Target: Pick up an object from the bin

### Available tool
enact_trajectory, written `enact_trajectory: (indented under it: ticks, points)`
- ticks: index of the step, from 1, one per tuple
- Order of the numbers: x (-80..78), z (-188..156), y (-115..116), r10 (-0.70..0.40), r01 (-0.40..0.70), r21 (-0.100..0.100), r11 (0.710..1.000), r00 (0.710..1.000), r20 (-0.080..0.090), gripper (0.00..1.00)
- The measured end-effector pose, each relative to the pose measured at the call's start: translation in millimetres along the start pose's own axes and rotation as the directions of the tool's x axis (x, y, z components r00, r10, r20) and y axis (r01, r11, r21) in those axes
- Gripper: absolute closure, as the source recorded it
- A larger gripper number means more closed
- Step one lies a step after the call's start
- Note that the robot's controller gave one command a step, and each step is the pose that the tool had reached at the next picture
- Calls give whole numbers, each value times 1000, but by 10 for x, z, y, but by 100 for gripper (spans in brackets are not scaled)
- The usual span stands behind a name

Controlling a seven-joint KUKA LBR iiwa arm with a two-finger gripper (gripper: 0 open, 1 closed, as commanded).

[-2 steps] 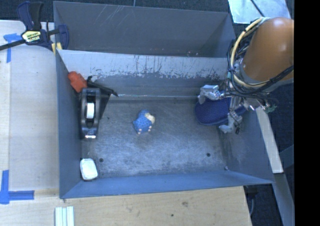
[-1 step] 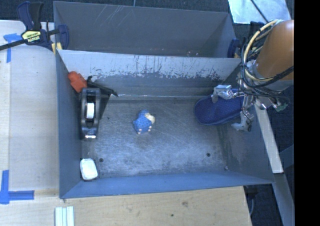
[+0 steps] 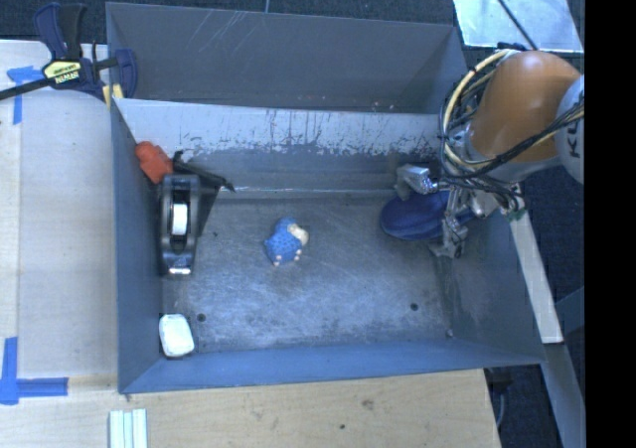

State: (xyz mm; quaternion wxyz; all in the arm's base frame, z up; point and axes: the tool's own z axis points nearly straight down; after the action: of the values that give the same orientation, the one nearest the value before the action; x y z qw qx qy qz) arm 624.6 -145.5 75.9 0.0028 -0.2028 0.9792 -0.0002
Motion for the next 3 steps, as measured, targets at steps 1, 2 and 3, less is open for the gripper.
enact_trajectory:
  ticks: [1,2,3]
  points:
    - [-51,-86,-16,2,-3,6,1000,1000,17,100]
    - [133,-1310,229,25,-25,4,1000,1000,4,100]
    - [354,-834,58,225,-225,0,974,974,-6,100]
